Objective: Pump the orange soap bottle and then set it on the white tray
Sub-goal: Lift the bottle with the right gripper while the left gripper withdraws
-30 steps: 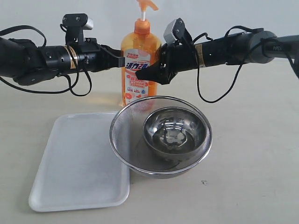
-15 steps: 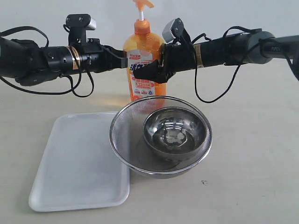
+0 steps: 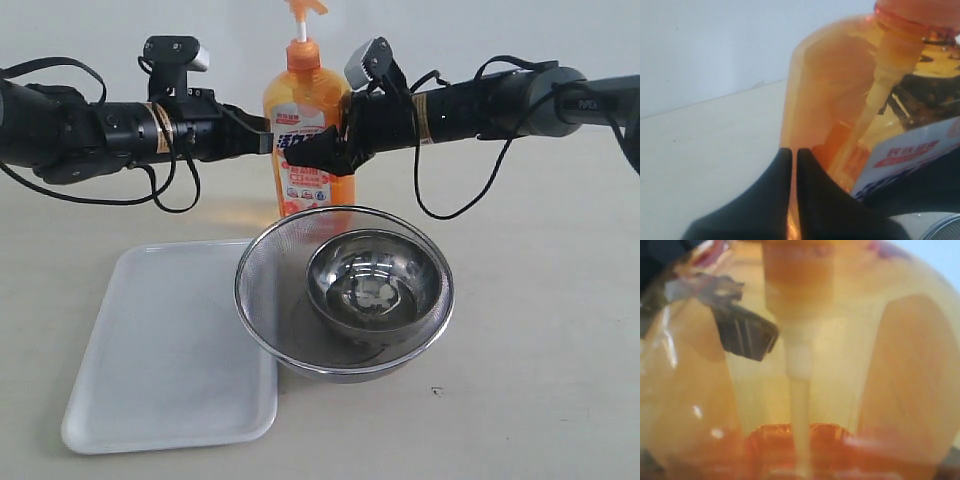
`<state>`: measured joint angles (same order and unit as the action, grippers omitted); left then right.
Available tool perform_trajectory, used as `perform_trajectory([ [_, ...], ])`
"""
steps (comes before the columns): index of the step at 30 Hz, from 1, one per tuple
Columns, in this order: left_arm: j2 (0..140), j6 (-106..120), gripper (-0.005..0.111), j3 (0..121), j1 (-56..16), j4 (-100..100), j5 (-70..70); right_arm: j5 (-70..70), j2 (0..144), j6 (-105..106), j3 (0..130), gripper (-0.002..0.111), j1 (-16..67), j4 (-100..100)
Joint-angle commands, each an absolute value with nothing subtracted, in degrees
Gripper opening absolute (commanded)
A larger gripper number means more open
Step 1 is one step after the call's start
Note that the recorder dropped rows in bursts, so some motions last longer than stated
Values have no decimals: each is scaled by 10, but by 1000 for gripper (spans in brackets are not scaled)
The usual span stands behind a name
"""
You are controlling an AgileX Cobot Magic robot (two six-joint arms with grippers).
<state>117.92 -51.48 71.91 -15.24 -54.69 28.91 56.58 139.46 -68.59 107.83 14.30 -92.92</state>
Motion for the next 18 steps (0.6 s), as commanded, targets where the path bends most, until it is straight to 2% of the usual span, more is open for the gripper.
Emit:
perform_trajectory([
  [1, 1166, -518, 5, 723, -166, -566, 275, 549, 1377, -692, 1080, 0, 142, -951],
  [18, 1153, -517, 5, 723, -166, -564, 243, 511, 1333, -663, 1081, 0, 137, -921],
])
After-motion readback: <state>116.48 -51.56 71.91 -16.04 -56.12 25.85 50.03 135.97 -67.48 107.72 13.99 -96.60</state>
